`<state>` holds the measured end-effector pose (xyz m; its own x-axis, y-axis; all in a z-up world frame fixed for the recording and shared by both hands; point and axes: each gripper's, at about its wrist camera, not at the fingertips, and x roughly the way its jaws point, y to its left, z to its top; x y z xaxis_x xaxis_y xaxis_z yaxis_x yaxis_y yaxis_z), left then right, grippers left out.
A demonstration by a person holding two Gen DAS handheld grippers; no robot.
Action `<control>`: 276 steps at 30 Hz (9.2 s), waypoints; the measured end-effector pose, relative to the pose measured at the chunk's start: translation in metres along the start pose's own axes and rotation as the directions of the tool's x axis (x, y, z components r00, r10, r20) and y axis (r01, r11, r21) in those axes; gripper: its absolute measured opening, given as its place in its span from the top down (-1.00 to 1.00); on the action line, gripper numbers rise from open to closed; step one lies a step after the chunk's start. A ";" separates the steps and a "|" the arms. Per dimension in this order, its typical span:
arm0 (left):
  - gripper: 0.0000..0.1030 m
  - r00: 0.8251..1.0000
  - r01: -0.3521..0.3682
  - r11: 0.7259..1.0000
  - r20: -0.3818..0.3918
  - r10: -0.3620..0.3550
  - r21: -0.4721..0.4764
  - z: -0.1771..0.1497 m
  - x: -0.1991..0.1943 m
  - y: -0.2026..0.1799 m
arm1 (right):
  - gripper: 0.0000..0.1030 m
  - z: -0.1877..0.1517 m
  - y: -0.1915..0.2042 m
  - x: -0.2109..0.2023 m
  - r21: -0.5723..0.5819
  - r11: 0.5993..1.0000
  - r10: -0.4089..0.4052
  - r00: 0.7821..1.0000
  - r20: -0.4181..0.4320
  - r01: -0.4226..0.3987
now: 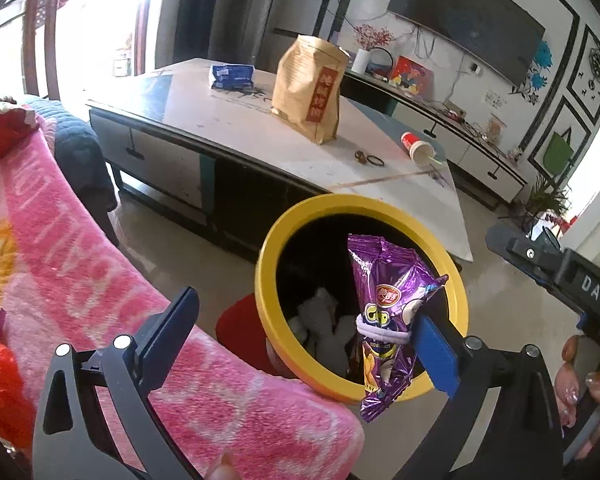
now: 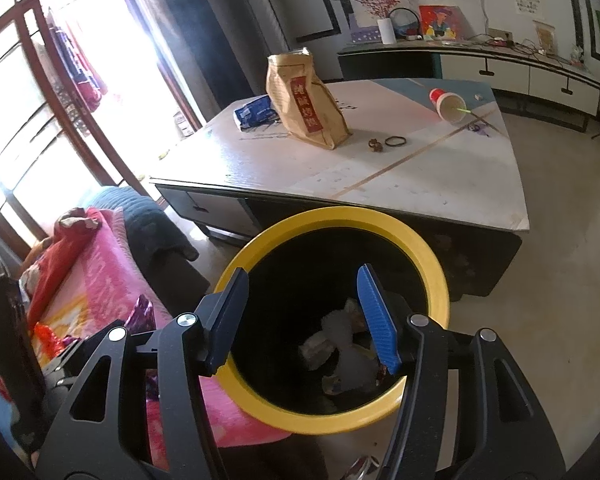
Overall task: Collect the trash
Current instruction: 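Move both tools back over the blanket, left tool still holding purple wrapper, then grasp blue wrapper with left tool while right tool grasps red plastic bag, then carry the wrappers and red bag with both tools over the yellow bin, then open both tools to drop the wrappers and red bag into the bin, then move both open tools back over the blanket toward the remaining trash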
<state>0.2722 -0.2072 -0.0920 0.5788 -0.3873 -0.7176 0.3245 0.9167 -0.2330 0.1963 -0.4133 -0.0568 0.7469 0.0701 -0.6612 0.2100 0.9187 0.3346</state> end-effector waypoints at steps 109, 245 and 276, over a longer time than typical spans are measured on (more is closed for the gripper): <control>-0.54 0.984 -0.085 0.861 0.091 0.151 -0.502 -0.147 -0.203 0.254 | -0.33 -0.127 0.290 0.057 -0.487 0.760 0.288 0.895 -0.341 -0.430; -0.14 0.964 0.267 0.964 0.016 -0.267 0.006 0.037 0.055 -0.063 | 0.64 0.011 -0.034 0.012 0.152 0.971 0.188 0.982 -0.026 -0.182; -0.83 0.975 0.186 0.982 0.131 -0.182 -0.025 0.042 -0.020 -0.015 | -0.15 0.018 -0.005 -0.023 0.076 0.978 0.193 0.981 0.037 -0.195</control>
<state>0.2870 -0.2172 -0.0461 0.6035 -0.5568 -0.5708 0.4080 0.8307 -0.3788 0.1892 -0.4261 -0.0306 0.7963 0.2312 -0.5590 0.1076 0.8552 0.5071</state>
